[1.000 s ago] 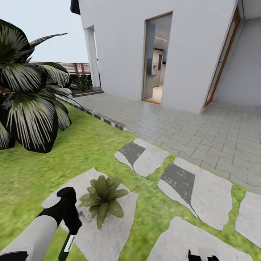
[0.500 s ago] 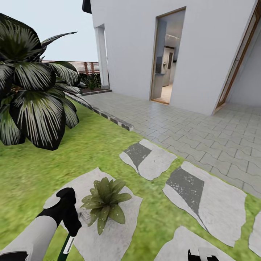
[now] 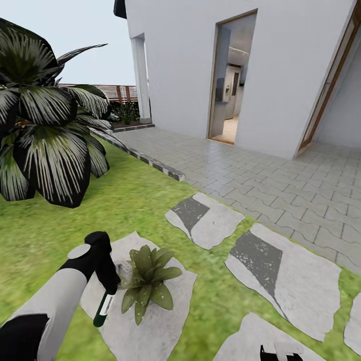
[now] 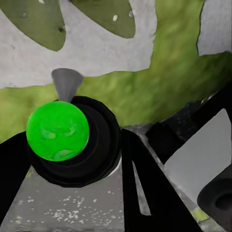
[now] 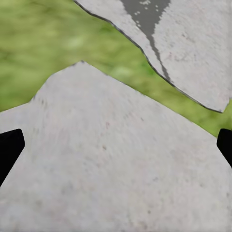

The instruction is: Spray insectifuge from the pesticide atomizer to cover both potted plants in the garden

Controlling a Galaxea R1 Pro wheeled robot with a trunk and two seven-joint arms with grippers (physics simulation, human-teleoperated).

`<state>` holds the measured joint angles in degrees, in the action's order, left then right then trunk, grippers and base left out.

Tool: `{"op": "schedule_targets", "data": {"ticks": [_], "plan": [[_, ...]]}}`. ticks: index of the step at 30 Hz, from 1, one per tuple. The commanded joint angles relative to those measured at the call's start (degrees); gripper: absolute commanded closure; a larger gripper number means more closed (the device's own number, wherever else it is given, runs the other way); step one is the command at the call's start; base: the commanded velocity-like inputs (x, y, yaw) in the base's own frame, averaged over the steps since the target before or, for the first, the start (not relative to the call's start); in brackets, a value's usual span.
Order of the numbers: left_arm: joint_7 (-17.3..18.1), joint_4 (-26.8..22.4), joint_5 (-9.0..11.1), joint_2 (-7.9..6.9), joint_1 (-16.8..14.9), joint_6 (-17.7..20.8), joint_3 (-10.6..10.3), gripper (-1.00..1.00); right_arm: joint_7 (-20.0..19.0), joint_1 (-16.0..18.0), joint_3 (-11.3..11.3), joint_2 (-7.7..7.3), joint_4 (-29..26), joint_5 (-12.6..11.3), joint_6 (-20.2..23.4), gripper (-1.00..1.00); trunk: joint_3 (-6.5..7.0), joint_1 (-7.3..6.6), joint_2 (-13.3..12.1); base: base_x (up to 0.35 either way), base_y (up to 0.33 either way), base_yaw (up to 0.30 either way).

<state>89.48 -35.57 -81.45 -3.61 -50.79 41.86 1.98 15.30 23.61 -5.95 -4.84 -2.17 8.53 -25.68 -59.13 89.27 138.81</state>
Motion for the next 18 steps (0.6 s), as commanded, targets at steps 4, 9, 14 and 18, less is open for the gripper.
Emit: {"op": "schedule_targets", "data": {"ticks": [4,9,14,18], "plan": [[0.52,-0.25,-6.20,0.16,-1.42,0.59,-2.63,1.00,0.17,0.04,-0.47,0.00,0.03,0.61,-0.16,-1.00,-0.06,-0.01,0.02,0.000,0.000,0.192],[0.52,-0.29,-7.16,0.13,-1.66,0.64,-2.93,1.00,0.17,0.03,-0.47,0.00,-0.01,0.61,-0.16,-1.00,-0.06,-0.01,0.02,0.016,-0.008,0.206],[0.52,-0.29,-7.23,0.18,-1.65,0.67,-2.87,1.00,0.17,0.03,-0.47,-0.15,0.05,0.61,-0.16,-1.00,-0.06,-0.01,0.02,0.193,-0.146,0.022],[0.52,-0.29,-7.23,0.18,-1.59,0.68,-2.86,1.00,0.17,0.03,-0.47,-0.17,0.06,0.61,-0.16,-1.00,-0.06,-0.01,0.02,0.162,-0.249,0.001]]}}
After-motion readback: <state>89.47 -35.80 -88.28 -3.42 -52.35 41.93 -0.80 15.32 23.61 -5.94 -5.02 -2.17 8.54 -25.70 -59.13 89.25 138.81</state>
